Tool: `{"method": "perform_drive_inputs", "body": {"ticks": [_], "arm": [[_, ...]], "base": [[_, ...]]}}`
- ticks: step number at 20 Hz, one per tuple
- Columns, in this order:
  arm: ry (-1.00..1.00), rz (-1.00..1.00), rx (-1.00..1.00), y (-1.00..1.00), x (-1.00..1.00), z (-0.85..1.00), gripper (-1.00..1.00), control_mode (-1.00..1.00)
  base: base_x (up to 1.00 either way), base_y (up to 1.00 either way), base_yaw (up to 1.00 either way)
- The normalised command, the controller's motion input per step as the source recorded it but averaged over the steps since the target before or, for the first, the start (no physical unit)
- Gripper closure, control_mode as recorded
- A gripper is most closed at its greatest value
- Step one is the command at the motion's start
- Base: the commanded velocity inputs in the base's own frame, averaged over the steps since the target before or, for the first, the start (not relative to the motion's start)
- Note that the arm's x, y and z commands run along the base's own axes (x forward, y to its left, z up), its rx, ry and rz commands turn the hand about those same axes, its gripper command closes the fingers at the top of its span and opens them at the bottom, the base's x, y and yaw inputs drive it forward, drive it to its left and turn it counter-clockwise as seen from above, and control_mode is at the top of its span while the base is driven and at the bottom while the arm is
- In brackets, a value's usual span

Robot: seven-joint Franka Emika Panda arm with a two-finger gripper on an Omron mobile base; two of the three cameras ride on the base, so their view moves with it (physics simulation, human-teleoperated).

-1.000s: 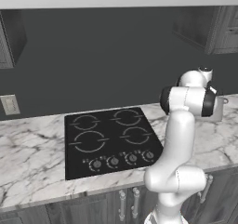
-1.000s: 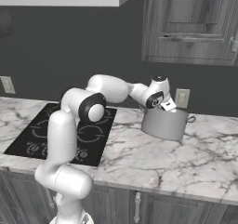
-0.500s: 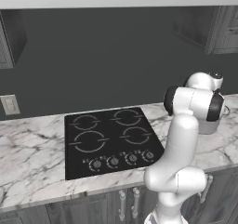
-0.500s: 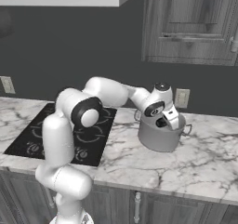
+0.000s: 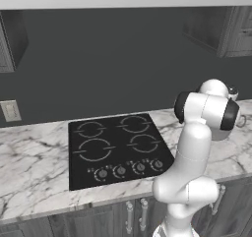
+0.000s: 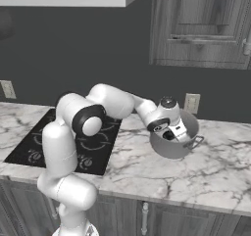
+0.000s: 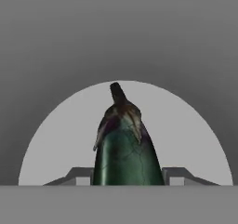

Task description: Turn on the sink faucet. Then move the eggplant from the counter to the sink. Turn off the sink. Move the vegetable from the sink to the pot next to the stove. Finally move the pot to the rear left burner.

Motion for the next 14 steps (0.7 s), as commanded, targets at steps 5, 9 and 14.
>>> {"method": "perform_drive_inputs", "body": {"ticks": [5, 9, 14], "arm": [[-0.03, -0.02, 0.0, 0.01, -0.05, -0.02, -1.0, -1.0], [-0.04, -0.03, 0.0, 0.0, -0.03, 0.04, -1.0, -1.0], [-0.08, -0.03, -0.02, 0.03, -0.08, 0.25, -1.0, -1.0]], "base": [[0.0, 0.0, 0.0], [0.0, 0.0, 0.0], [0.0, 0.0, 0.0]]}}
